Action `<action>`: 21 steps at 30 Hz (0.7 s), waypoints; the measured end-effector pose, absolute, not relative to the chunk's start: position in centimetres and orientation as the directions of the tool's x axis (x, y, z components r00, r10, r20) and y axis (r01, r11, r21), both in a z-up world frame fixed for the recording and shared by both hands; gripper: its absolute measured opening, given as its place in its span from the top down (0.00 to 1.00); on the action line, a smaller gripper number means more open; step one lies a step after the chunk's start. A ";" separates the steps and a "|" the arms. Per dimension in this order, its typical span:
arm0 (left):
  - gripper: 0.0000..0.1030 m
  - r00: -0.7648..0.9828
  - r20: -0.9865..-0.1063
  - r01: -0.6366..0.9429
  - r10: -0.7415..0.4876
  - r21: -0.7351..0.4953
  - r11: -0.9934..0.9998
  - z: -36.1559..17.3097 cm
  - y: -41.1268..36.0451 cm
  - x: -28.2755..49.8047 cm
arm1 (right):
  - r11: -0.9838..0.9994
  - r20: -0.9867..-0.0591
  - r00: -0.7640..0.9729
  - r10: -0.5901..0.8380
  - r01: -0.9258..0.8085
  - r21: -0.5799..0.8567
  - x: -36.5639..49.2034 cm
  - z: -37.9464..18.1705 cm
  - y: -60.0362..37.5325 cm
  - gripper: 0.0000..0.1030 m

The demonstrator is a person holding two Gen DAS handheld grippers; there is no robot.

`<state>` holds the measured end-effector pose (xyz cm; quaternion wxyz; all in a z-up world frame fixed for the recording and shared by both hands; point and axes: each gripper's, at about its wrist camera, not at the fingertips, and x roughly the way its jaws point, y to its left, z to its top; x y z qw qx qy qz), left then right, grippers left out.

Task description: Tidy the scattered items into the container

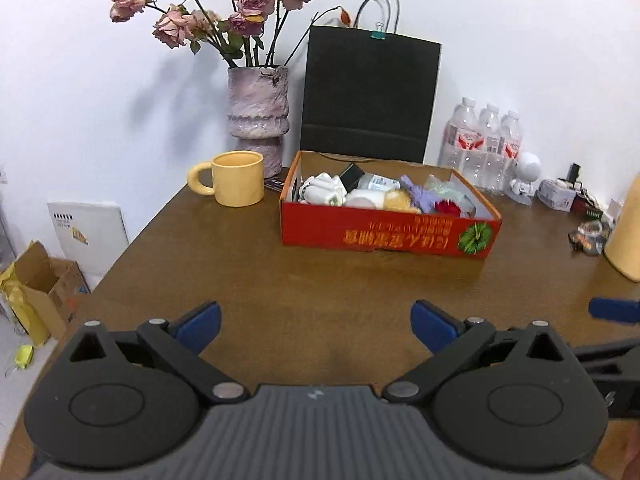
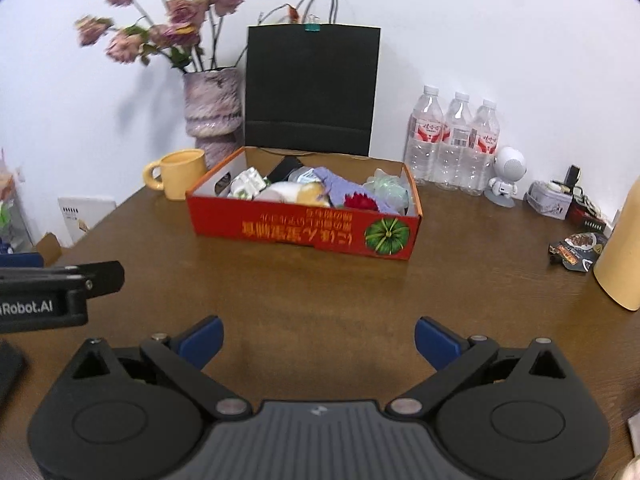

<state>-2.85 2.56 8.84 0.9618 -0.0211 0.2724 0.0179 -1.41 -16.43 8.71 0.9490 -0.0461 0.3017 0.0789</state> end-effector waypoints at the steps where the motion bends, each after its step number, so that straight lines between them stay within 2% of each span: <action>1: 0.00 0.852 -0.524 -0.042 0.023 -0.025 0.999 7.9 2.5 -3.1 | 0.983 -0.567 0.815 0.121 -0.179 -0.047 -1.9 7.9 -16.5 0.01; 6: 0.00 0.825 -0.565 -0.030 -0.011 -0.064 0.997 3.9 2.6 -2.5 | 0.991 -0.526 0.849 0.049 -0.106 -0.079 -2.5 4.0 -17.2 0.01; 15: 0.00 0.795 -0.606 -0.009 -0.022 -0.049 0.999 0.4 1.7 -1.4 | 0.995 -0.590 0.805 0.065 -0.097 -0.023 -0.5 0.1 -17.9 0.01; 21: 0.00 0.767 -0.642 0.011 0.000 0.014 1.000 -0.3 0.6 -0.7 | 0.996 -0.624 0.779 0.066 -0.085 0.000 0.3 -1.1 -18.3 0.00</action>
